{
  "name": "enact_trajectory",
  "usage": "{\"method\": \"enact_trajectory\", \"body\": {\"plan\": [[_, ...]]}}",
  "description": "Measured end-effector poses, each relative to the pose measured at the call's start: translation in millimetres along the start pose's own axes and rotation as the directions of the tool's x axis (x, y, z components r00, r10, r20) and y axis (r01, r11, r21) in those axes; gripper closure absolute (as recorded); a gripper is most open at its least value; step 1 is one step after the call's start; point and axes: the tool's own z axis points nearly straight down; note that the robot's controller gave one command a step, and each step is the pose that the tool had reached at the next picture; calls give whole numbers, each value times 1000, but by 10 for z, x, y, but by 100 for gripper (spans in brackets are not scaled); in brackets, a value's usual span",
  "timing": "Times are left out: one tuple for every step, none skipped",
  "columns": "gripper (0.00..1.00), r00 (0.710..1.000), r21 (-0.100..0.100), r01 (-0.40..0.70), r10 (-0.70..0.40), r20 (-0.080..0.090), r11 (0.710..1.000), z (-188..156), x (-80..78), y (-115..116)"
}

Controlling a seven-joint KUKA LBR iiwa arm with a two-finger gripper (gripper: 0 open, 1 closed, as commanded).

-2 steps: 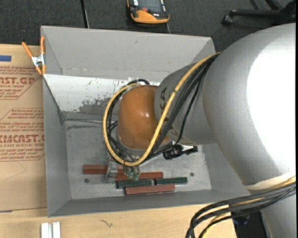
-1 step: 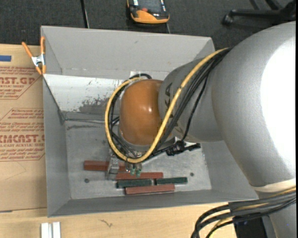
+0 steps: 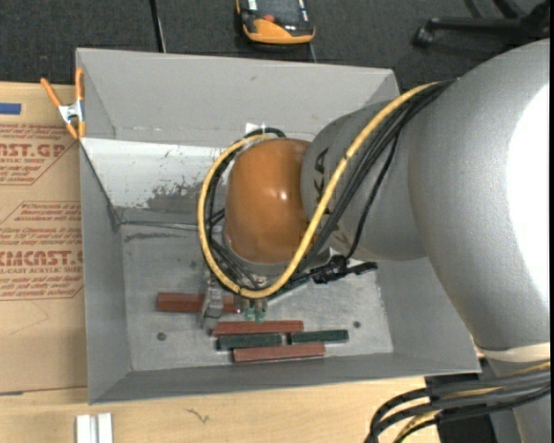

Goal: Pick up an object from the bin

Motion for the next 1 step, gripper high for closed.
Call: {"method": "enact_trajectory", "body": {"plan": [[100,1000,-2,0,0,4,1000,-75,-6,4]]}}
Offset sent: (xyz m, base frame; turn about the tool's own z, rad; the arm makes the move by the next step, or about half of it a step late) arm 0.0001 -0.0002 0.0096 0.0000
